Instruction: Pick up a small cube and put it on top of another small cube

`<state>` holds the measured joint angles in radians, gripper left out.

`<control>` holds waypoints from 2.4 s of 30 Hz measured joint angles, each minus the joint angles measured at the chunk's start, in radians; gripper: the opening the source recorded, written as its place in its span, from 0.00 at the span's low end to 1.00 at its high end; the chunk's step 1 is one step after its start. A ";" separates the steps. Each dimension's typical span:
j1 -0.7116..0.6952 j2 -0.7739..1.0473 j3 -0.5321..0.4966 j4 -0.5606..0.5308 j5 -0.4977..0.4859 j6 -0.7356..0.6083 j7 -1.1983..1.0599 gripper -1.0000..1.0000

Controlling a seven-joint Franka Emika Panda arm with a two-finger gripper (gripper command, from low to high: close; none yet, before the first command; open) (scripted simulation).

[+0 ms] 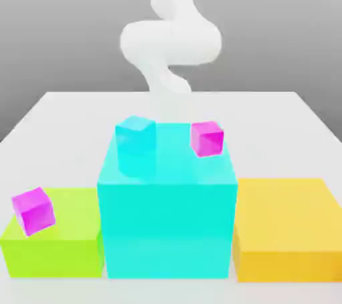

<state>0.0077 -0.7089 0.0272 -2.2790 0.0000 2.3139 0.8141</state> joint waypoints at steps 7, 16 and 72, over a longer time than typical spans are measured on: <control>0.022 0.258 0.085 0.060 -0.015 0.040 0.051 0.50; 0.065 0.585 0.189 0.135 -0.081 0.090 0.150 0.50; -0.392 0.692 -0.206 -0.201 -0.001 0.149 0.112 1.00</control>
<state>-0.3841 -0.0168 -0.1789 -2.4796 -0.0010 2.4634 0.9265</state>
